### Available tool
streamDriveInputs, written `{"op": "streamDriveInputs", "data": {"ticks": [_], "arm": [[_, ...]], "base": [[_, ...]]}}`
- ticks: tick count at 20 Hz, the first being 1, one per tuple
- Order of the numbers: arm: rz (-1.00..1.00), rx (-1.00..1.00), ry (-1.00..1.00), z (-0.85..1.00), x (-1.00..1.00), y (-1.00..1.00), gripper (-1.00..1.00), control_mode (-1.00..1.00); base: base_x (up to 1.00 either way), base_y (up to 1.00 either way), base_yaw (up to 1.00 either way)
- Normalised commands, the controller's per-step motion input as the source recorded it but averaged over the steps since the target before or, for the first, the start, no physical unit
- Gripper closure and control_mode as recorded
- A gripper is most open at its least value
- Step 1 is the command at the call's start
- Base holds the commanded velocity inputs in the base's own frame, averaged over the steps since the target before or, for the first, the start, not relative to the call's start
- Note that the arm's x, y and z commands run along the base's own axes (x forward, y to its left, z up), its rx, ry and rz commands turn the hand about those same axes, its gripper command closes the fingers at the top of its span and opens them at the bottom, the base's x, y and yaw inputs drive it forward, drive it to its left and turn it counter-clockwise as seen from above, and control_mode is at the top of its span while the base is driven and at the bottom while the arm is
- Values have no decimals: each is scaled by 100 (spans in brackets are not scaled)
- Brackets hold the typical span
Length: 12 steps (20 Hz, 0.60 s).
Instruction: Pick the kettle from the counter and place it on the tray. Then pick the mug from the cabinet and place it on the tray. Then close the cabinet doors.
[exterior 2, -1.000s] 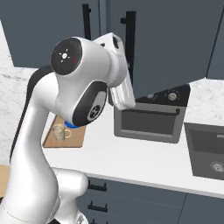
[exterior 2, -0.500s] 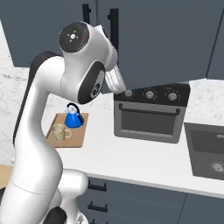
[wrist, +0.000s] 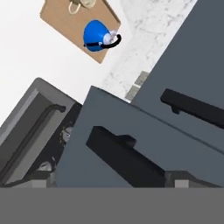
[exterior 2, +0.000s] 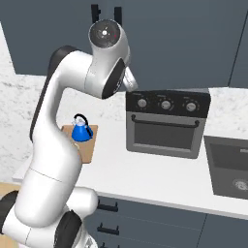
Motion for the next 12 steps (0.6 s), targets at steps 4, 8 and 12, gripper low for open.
{"op": "streamDriveInputs", "data": {"ticks": [4,8,12], "arm": [[3,0,6,-25,100,1,-100,-100],[0,0,13,-15,98,0,-100,-100],[0,-5,4,-27,77,0,-100,-100]], "base": [[0,0,0],[0,0,0],[0,0,0]]}}
